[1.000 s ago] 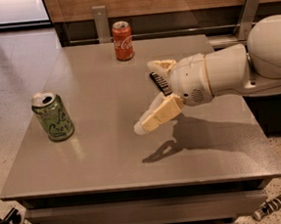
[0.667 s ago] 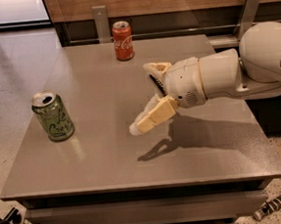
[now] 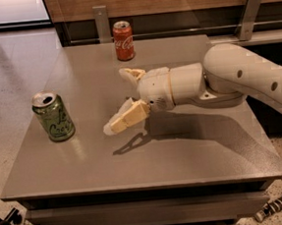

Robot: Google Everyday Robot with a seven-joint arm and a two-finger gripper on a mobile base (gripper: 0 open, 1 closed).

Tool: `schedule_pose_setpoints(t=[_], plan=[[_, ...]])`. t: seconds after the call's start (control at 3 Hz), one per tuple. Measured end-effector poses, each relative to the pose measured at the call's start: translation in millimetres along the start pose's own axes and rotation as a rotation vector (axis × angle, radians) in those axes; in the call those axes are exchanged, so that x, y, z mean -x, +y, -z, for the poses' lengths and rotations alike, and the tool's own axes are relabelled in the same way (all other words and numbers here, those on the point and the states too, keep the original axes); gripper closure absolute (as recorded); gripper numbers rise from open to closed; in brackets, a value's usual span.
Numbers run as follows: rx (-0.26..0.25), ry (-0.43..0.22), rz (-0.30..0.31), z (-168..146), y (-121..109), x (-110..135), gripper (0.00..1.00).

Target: Knock green can over

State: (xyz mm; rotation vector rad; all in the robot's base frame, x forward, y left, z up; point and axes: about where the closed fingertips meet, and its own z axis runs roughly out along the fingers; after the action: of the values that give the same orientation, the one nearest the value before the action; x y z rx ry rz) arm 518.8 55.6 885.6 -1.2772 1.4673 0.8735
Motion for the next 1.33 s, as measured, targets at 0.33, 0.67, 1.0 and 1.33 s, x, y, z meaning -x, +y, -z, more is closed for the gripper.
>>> schedule_pose_setpoints(t=[0.33,0.67,1.0,1.33], plan=[[0.015,-0.066,-0.014,-24.9,-1.3,3.1,0.0],[0.009,-0.113,-0.042,-44.0,1.9,6.6,0.0],[0.014,-0.134,-0.052,-66.3,5.9,10.1,0.0],[0.022,-0.154,-0.038,-86.5,11.1,16.3,0.0]])
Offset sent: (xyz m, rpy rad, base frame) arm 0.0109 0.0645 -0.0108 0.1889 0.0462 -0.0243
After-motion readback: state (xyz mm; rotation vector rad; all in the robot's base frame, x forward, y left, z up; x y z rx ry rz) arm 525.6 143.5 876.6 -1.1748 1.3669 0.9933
